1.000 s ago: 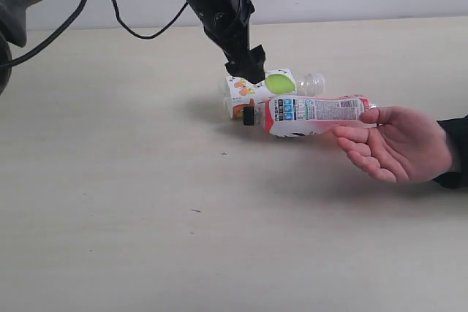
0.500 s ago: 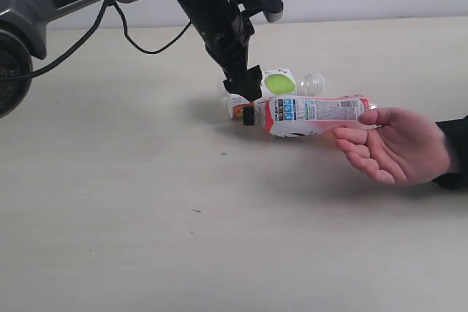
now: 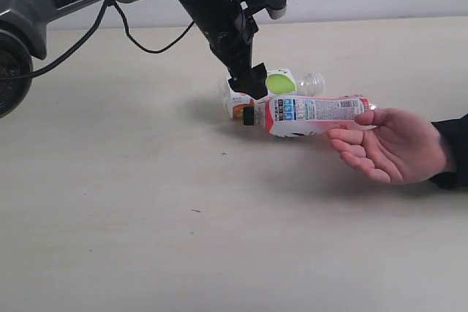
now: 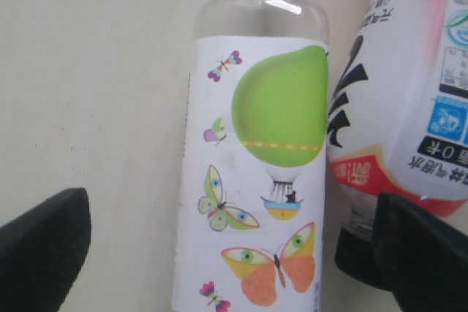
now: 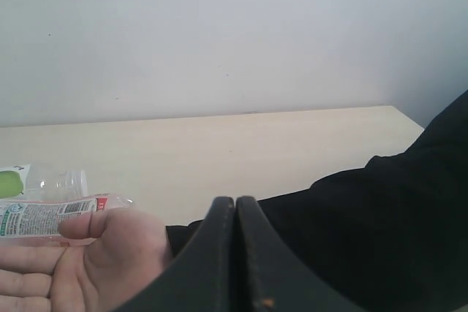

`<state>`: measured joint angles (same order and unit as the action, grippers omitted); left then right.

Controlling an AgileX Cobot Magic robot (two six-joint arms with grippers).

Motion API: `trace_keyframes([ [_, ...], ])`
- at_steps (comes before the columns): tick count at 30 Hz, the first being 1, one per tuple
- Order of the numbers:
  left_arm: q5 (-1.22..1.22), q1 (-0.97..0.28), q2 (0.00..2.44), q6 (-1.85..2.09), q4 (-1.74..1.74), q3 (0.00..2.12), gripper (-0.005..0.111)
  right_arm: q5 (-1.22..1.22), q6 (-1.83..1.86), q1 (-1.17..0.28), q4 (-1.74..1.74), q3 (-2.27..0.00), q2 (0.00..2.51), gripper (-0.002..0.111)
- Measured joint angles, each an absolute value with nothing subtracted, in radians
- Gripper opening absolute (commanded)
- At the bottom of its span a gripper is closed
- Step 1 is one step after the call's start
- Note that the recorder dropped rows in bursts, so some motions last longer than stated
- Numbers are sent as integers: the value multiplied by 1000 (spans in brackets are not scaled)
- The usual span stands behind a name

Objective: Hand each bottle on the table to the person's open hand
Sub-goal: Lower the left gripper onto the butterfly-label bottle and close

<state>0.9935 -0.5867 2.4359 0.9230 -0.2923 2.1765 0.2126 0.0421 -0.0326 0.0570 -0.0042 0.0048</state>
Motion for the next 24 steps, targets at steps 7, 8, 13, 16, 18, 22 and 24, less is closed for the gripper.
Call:
trace_keyframes([
  [7, 993, -587, 2436, 923, -292, 2176, 105, 213, 42, -33, 57, -4, 5, 0],
  [8, 996, -587, 2436, 923, -292, 2176, 105, 213, 42, -33, 57, -4, 5, 0],
  [13, 996, -587, 2436, 923, -292, 2176, 105, 213, 42, -33, 57, -4, 5, 0],
  [16, 996, -587, 2438, 921, -292, 2176, 105, 213, 42, -33, 57, -4, 5, 0],
  [18, 996, -587, 2451, 921, -294, 2176, 105, 213, 42, -33, 57, -4, 5, 0],
  [22, 981, -587, 2493, 919, -286, 2176, 105, 213, 42, -33, 57, -4, 5, 0],
  [24, 968, -587, 2497, 917, -285, 2174, 105, 213, 42, -33, 57, -4, 5, 0],
])
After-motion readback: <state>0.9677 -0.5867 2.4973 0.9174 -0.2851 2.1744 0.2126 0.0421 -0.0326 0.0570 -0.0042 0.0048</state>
